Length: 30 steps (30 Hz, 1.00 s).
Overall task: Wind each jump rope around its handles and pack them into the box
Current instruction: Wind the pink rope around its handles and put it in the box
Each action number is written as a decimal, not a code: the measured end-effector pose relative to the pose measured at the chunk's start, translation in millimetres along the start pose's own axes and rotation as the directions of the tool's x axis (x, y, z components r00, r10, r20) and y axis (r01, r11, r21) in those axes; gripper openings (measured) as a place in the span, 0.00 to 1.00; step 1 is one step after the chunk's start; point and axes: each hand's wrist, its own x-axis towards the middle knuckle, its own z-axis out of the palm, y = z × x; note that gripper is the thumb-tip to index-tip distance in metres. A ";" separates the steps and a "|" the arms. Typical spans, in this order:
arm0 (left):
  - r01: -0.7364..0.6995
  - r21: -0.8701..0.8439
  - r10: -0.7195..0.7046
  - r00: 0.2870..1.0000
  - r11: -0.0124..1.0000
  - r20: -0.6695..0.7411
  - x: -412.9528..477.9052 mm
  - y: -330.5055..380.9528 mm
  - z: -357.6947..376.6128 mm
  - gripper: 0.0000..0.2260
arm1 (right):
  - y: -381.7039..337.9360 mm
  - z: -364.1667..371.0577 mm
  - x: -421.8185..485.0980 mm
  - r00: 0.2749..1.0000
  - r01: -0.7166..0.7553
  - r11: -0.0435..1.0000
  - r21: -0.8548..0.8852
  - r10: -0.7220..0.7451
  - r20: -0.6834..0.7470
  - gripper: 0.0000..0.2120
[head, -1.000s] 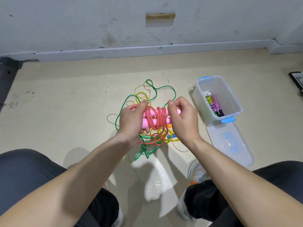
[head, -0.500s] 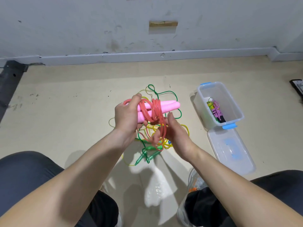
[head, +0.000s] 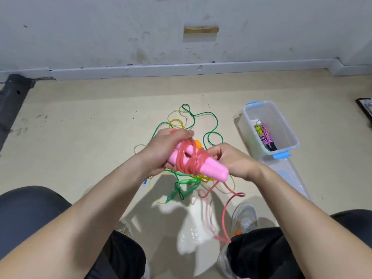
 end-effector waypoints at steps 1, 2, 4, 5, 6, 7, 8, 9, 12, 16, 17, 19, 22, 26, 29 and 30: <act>-0.025 0.145 0.021 0.999 0.989 0.029 -0.3 -2.0 0.0 0.18 | 0.4 -4.7 -1.0 0.998 -0.021 0.999 0.036 0.018 0.068 0.05; -0.068 0.292 0.053 0.997 0.954 0.057 -0.3 -4.0 0.0 0.16 | -1.1 -9.7 -3.3 0.994 -0.046 0.995 0.089 0.037 0.102 0.04; -0.146 0.502 0.140 0.989 0.852 0.050 1.6 -9.5 1.7 0.14 | -4.2 -17.8 -4.7 0.996 -0.081 0.989 0.126 0.075 0.047 0.04; -0.162 0.559 0.193 0.981 0.813 0.003 3.2 -12.8 2.8 0.14 | -7.8 -20.1 -4.4 0.996 -0.091 0.989 0.114 0.092 -0.008 0.05; -0.168 0.603 0.253 0.966 0.780 -0.058 5.0 -16.3 3.5 0.13 | -11.9 -19.2 -2.8 0.991 -0.108 0.990 0.090 0.115 -0.072 0.06; -0.172 0.639 0.318 0.941 0.750 -0.119 6.9 -19.2 4.5 0.13 | -19.0 -14.1 -2.3 0.981 -0.125 0.989 0.075 0.134 -0.139 0.07; -0.169 0.661 0.373 0.910 0.731 -0.181 9.8 -22.7 4.1 0.13 | -25.3 -3.9 -2.4 0.964 -0.132 0.986 0.099 0.151 -0.217 0.08; -0.168 0.662 0.416 0.878 0.730 -0.237 12.7 -25.6 3.2 0.12 | -30.4 9.7 -3.9 0.942 -0.124 0.977 0.175 0.171 -0.290 0.07; -0.184 0.586 0.459 0.810 0.789 -0.364 15.8 -27.2 2.4 0.10 | -41.0 52.9 -14.5 0.859 -0.013 0.882 0.471 0.251 -0.446 0.06; -0.208 0.466 0.440 0.767 0.860 -0.468 13.6 -23.9 9.1 0.10 | -41.7 80.4 -31.7 0.772 0.050 0.991 0.127 0.042 -0.634 0.05; -0.212 0.430 0.425 0.757 0.878 -0.496 14.6 -21.7 8.6 0.10 | -39.1 84.8 -32.6 0.762 0.060 0.996 -0.073 -0.093 -0.641 0.05; -0.229 0.368 0.410 0.726 0.901 -0.552 16.5 -16.0 5.9 0.11 | -35.6 95.8 -32.5 0.697 0.031 0.898 -0.438 -0.334 -0.635 0.10; -0.240 0.265 0.355 0.709 0.934 -0.609 17.3 -10.8 1.9 0.13 | -27.8 100.6 -29.2 0.589 0.034 0.759 -0.650 -0.541 -0.600 0.15; -0.248 -0.100 0.135 0.773 0.964 -0.620 18.1 0.6 -2.4 0.11 | -23.6 97.4 -33.7 0.797 0.132 0.985 -0.109 -0.171 -0.579 0.07; -0.213 -0.262 0.062 0.871 0.941 -0.488 13.4 11.7 -7.5 0.11 | -17.8 84.2 -27.6 0.885 0.140 0.988 -0.069 -0.156 -0.438 0.11; -0.176 -0.277 0.048 0.910 0.945 -0.412 11.6 12.7 -8.0 0.11 | -13.4 72.7 -21.8 0.901 0.130 0.988 -0.078 -0.151 -0.407 0.12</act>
